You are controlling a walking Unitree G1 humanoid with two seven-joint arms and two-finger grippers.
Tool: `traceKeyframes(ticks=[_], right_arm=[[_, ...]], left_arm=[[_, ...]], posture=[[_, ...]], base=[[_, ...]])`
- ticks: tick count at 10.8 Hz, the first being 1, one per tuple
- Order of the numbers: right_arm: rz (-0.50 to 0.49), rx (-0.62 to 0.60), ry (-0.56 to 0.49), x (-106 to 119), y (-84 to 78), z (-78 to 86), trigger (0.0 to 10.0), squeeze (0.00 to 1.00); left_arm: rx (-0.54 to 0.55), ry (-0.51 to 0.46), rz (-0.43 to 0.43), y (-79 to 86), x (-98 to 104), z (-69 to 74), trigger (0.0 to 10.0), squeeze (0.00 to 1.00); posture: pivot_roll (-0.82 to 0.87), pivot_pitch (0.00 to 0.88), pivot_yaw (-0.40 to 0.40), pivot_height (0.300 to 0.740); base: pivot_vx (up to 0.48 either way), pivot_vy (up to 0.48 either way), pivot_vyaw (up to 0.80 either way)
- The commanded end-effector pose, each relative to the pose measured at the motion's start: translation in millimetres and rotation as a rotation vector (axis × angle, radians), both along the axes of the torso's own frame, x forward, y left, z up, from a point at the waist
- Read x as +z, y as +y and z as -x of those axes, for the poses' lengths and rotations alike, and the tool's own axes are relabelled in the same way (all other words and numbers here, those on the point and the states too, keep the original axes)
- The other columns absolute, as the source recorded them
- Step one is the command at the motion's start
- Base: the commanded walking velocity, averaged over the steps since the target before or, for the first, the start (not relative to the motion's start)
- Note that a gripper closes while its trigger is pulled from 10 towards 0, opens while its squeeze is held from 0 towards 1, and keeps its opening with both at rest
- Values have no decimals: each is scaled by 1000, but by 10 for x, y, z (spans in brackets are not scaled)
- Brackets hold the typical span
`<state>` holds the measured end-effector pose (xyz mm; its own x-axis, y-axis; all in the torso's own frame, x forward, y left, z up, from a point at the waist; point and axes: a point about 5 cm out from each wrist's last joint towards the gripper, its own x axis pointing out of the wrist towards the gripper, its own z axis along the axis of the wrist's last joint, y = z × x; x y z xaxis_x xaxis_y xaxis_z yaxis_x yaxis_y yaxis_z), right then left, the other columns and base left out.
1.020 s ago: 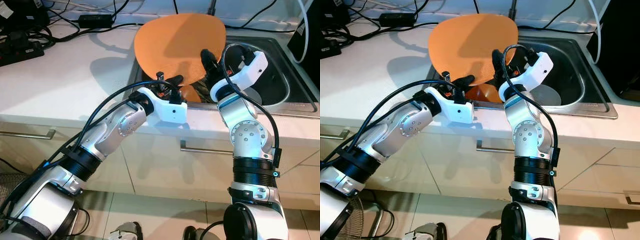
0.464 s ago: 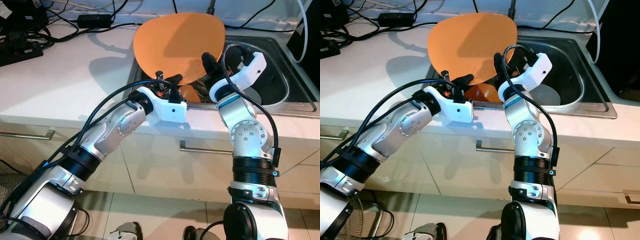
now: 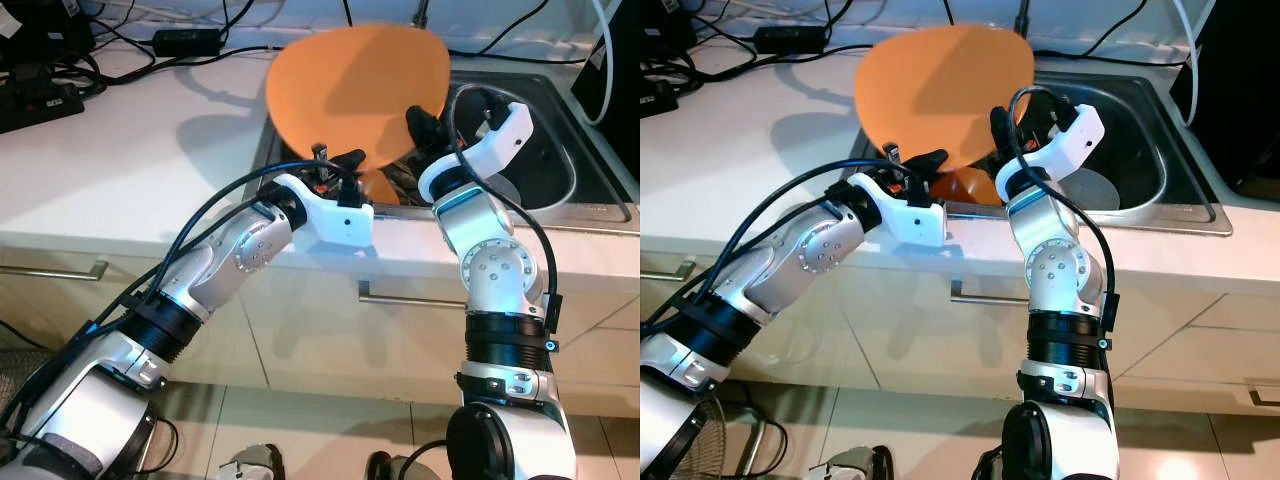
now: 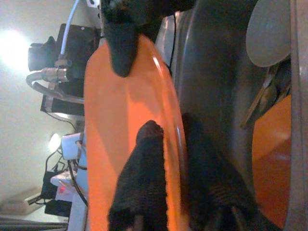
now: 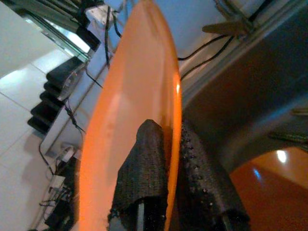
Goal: Kitchen organization
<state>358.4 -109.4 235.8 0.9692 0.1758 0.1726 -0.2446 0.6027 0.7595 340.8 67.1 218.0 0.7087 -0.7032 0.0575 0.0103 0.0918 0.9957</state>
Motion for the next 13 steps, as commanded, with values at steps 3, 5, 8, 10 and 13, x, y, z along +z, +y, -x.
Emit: traceKeyframes(ticks=[3, 5, 8, 10, 13], right_arm=[[-34, -2, 5, 36, 27, -10, 0, 0], [-64, -53, 5, 69, -58, -30, 0, 0], [-99, -120, -12, 163, -227, -91, 0, 0], [-133, -212, -13, 231, -446, -180, 0, 0], [3, -382, -24, 302, -805, -329, 10000, 0]], left_arm=[[-5, -52, 39, 10, 166, -3, 10000, 1000], [-7, -47, 41, 11, 164, -4, 10000, 1000], [-7, -41, 42, 13, 154, 1, 10000, 1000], [2, -39, 34, 19, 144, -2, 10000, 1000], [78, 152, 264, 58, 35, -37, 10000, 0]], posture=[[100, 89, 6, 740], [98, 88, 7, 740], [99, 87, 7, 740], [100, 83, 10, 740], [100, 81, 8, 740]], base=[[0, 0, 0], [0, 0, 0], [0, 0, 0], [0, 0, 0], [0, 0, 0]])
